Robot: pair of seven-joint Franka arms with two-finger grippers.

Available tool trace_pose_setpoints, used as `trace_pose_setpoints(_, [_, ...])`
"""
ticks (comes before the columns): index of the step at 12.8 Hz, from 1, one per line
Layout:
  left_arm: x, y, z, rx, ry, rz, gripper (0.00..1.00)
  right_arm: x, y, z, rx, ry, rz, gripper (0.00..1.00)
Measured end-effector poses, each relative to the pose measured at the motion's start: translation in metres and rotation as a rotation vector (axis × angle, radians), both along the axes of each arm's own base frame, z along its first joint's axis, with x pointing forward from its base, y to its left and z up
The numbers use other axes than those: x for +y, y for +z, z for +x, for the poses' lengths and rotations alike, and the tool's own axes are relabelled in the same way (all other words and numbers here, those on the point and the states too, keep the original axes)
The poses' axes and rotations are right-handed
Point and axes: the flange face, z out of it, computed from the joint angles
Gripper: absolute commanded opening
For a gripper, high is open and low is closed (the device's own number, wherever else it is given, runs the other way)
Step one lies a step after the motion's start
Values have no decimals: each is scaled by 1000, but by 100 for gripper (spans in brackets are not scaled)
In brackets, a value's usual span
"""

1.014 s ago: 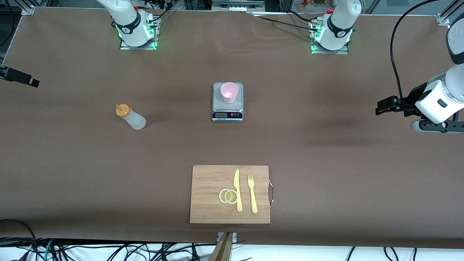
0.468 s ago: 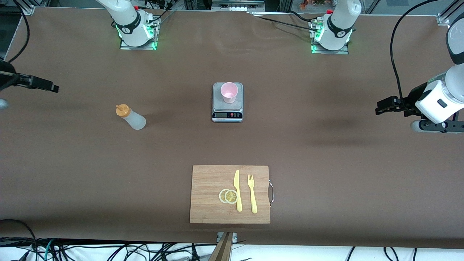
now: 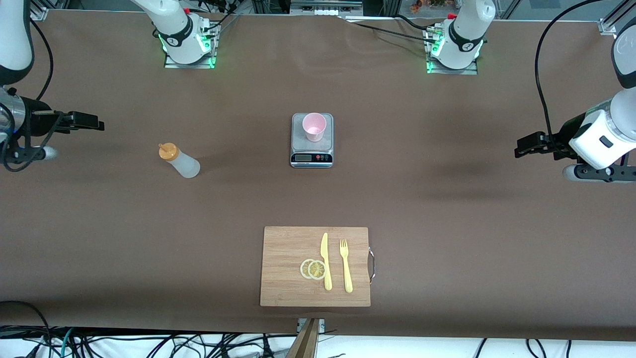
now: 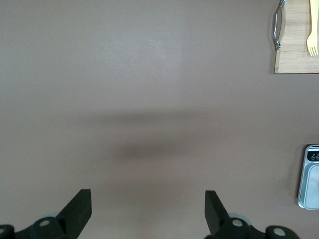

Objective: Add sauce to pink cup with both arms
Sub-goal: 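Reach the right gripper toward the white sauce bottle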

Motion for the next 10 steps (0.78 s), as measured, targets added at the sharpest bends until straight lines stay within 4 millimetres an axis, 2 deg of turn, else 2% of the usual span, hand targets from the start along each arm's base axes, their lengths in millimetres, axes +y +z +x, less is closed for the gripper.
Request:
trace_pose_setpoints(3, [0, 0, 0, 1, 0, 0, 100, -6, -23, 0, -26, 224, 144, 100])
trace_pose_setpoints(5, [0, -1, 0, 1, 1, 0, 100, -22, -39, -4, -56, 347, 263, 100])
trace_pose_setpoints(7, [0, -1, 0, 1, 1, 0, 100, -41, -52, -6, -98, 415, 365, 100])
trace_pose_setpoints(10, [0, -1, 0, 1, 1, 0, 100, -56, -74, -14, -177, 495, 515, 100])
